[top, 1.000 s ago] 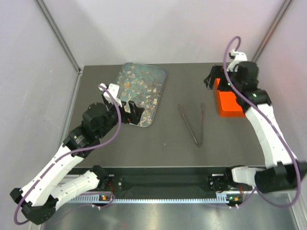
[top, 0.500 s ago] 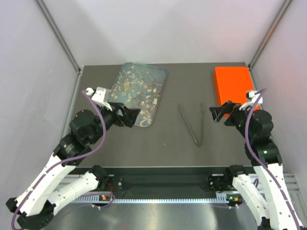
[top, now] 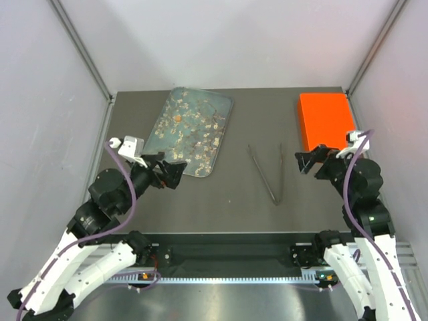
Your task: Pack the chocolate
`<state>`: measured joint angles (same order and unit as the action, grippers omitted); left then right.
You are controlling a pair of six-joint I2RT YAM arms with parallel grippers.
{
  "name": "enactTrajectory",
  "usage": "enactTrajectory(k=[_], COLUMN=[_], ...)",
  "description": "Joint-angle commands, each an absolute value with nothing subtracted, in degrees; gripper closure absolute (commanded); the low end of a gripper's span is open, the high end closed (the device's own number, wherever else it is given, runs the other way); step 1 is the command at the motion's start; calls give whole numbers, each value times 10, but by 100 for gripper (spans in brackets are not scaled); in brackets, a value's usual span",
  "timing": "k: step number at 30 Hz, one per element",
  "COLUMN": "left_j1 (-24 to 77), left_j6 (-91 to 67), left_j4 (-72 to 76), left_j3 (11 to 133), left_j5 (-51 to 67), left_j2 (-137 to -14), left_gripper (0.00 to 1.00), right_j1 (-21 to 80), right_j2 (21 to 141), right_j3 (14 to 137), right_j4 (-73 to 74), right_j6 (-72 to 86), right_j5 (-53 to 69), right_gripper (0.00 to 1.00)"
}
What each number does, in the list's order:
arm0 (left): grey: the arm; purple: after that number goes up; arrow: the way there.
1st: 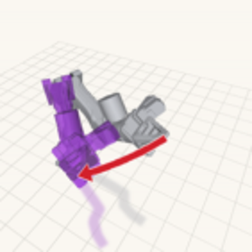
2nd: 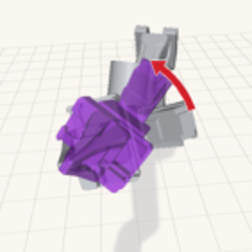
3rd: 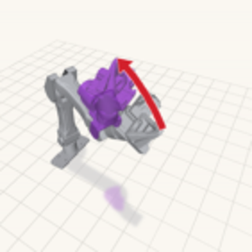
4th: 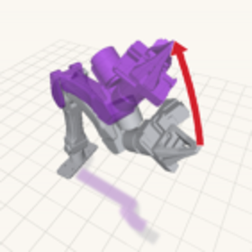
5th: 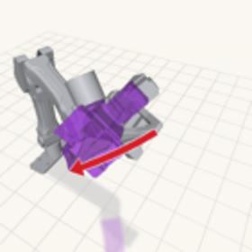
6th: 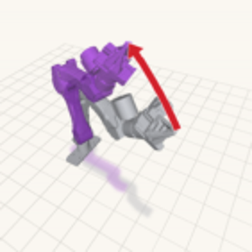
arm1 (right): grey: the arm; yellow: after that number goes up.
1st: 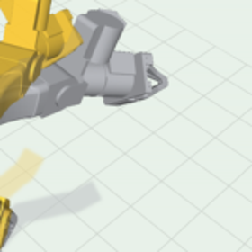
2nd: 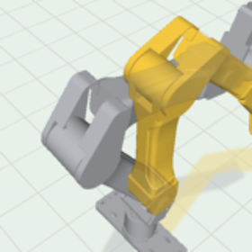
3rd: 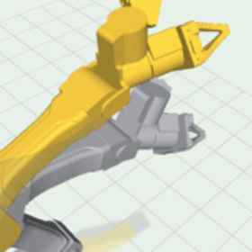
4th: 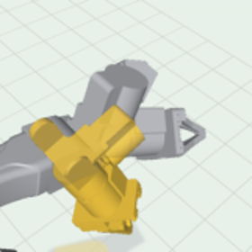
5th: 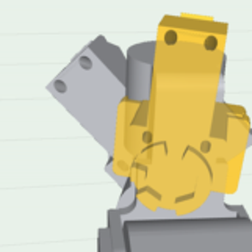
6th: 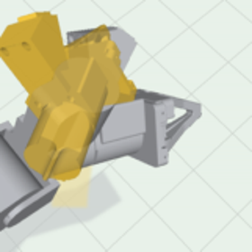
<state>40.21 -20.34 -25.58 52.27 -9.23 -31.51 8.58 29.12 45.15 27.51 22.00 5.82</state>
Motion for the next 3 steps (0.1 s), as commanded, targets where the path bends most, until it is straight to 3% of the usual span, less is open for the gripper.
enactTrajectory(k=[1, 3], left_j1=[403, 403], left_j6=[-209, -212], left_j4=[-268, -275], left_j3=[516, 518], left_j5=[-97, -96], left_j2=[-304, -303], left_gripper=[1, 1], right_j1=[86, 87], right_j2=[297, 294], right_j3=[482, 483], right_j4=[283, 290], right_j6=[207, 207], right_j5=[47, 44], right_gripper=[0, 0])
